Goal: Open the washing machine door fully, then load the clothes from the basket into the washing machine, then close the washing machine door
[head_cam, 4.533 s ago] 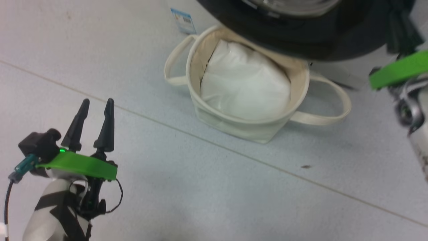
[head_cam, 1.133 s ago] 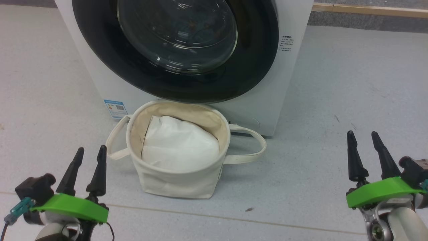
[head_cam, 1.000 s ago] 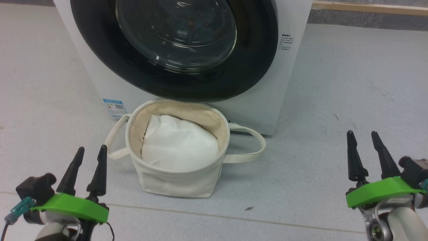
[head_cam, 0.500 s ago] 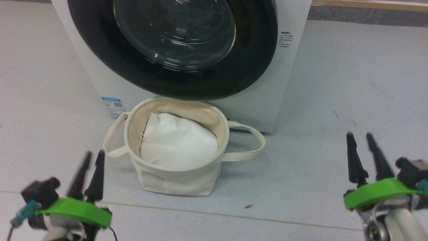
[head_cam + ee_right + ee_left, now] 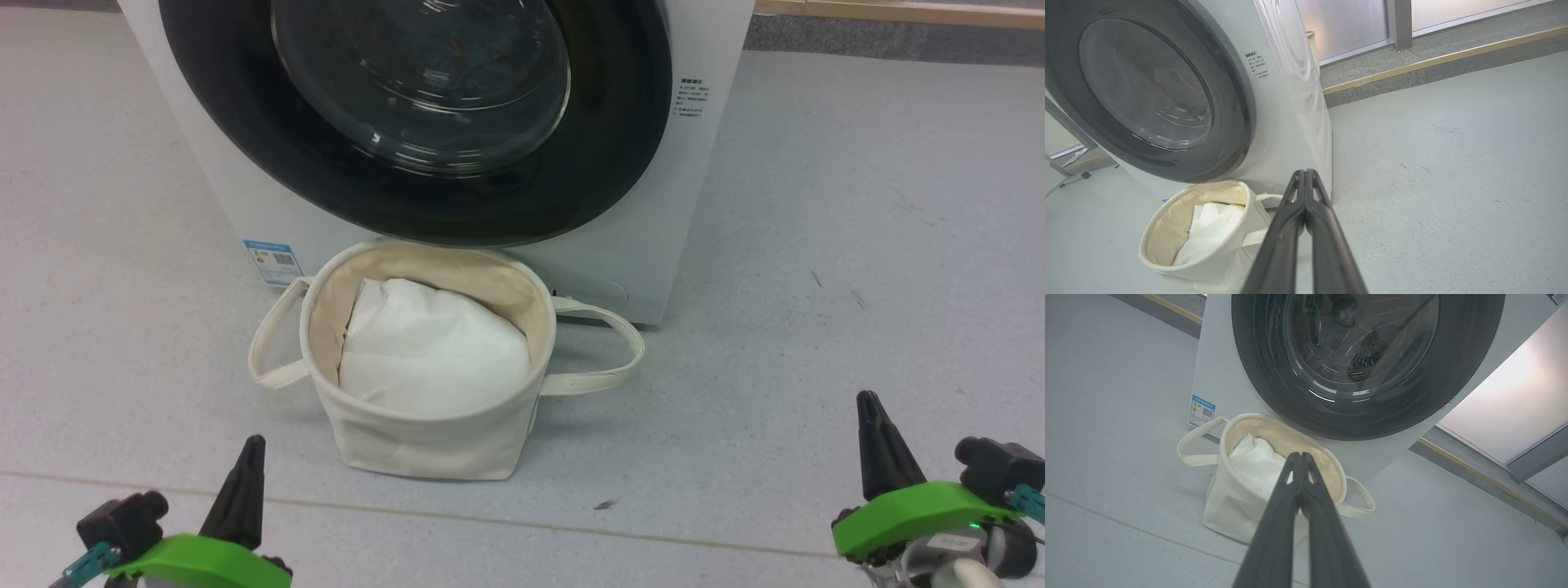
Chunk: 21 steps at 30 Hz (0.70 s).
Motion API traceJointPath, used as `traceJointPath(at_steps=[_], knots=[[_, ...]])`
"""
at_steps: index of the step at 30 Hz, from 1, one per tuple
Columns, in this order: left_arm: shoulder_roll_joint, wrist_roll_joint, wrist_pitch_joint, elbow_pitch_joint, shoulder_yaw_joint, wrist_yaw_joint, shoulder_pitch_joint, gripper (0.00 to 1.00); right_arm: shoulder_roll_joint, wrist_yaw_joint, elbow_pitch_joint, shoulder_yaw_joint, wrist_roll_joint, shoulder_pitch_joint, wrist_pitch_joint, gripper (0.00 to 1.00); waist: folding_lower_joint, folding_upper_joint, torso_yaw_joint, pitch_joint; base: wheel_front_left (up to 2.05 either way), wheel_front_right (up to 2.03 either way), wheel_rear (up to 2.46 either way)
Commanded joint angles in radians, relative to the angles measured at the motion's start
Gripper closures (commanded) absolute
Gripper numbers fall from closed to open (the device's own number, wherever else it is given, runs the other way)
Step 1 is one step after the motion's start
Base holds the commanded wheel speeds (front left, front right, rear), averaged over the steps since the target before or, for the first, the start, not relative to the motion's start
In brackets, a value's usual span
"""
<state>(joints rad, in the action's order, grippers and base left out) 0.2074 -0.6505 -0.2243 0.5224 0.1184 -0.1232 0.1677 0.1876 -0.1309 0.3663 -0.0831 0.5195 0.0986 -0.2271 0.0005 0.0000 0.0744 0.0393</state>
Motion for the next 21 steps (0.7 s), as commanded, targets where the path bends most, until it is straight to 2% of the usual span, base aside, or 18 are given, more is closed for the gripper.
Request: traceJointPath(at_steps=[1, 21], knots=[[0.007, -0.028, 0.008, -0.039, -0.020, 0.000, 0.044, 1.00, 0.002, 0.000, -0.036, 0.014, 0.031, 0.041, 0.008, 1.00, -0.0004, 0.0000, -0.001, 0.000, 0.00, 0.00, 0.00], [-0.020, -0.185, 0.063, -0.081, -0.055, 0.001, 0.027, 1.00, -0.022, 0.000, -0.048, 0.045, 0.210, 0.038, 0.064, 1.00, -0.0004, 0.0000, -0.014, -0.007, 0.00, 0.00, 0.00]])
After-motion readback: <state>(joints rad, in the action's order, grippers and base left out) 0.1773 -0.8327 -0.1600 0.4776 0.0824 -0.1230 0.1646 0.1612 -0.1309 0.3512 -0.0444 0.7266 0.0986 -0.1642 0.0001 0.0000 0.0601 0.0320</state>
